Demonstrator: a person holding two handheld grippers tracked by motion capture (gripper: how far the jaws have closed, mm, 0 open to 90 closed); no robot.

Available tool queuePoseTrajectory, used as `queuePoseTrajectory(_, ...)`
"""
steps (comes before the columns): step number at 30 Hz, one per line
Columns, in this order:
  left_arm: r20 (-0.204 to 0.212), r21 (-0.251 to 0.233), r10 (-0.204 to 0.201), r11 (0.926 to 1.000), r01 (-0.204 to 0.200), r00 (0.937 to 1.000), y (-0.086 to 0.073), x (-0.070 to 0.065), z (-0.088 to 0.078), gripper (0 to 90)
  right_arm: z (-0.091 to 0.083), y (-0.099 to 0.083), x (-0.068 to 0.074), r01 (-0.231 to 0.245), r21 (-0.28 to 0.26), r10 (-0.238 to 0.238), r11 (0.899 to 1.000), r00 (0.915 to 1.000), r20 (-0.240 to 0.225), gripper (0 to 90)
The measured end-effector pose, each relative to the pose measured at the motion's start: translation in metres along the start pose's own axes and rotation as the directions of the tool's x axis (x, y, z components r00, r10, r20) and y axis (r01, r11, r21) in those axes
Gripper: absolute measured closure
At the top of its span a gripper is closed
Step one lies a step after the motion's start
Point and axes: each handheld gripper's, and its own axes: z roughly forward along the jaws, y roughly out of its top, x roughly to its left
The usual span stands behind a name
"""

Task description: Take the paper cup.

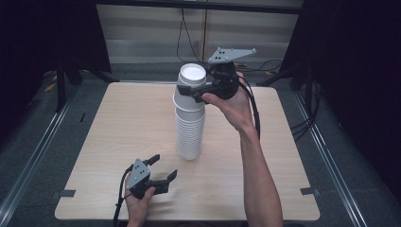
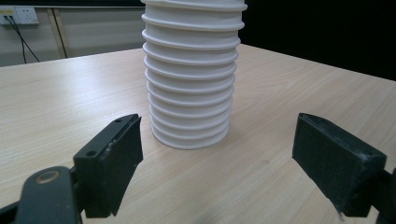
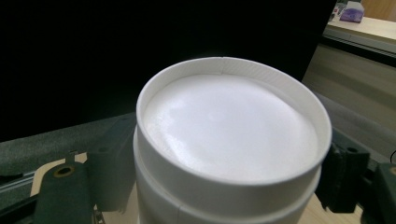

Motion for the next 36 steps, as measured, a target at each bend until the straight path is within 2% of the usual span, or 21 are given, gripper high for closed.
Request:
queuePoseTrajectory(5,0.000,0.000,0.000,1.0000,0.000,1.0000,0.000,0.000,0.000,15.8,-0.004,0.001,-0.002,-0.016,-0.038,0.016,0.999,0.9999,0.000,21.3)
queuePoseTrajectory(8,-0.001,0.000,-0.001,1.0000,0.001,1.0000,0.000,0.000,0.000,15.8,-0.008,0.002,-0.003,-0.025,-0.047,0.024,0.999,0.9995,-0.023,21.4)
queuePoseTrajectory(18,-0.001,0.001,-0.001,1.0000,0.001,1.0000,0.000,0.000,0.000,15.8,-0.013,0.005,-0.003,-0.033,-0.090,0.032,0.995,0.9993,-0.020,21.5)
queuePoseTrajectory(24,0.000,0.000,0.001,1.0000,-0.001,1.0000,0.000,0.000,0.000,15.8,-0.014,0.006,-0.001,-0.023,-0.121,0.023,0.992,0.9997,0.001,21.7)
queuePoseTrajectory(30,0.000,-0.001,-0.001,1.0000,0.001,1.0000,0.000,0.000,0.000,15.8,-0.021,0.008,-0.003,-0.040,-0.174,0.040,0.984,0.9992,-0.007,21.7)
queuePoseTrajectory(34,-0.001,-0.001,-0.002,1.0000,0.002,1.0000,0.000,0.000,0.000,15.8,-0.026,0.006,-0.003,-0.057,-0.213,0.056,0.975,0.9984,-0.011,21.7)
queuePoseTrajectory(36,0.001,0.000,-0.002,1.0000,0.002,1.0000,0.000,0.000,0.000,15.8,-0.028,0.003,-0.003,-0.071,-0.240,0.066,0.968,0.9974,-0.028,21.8)
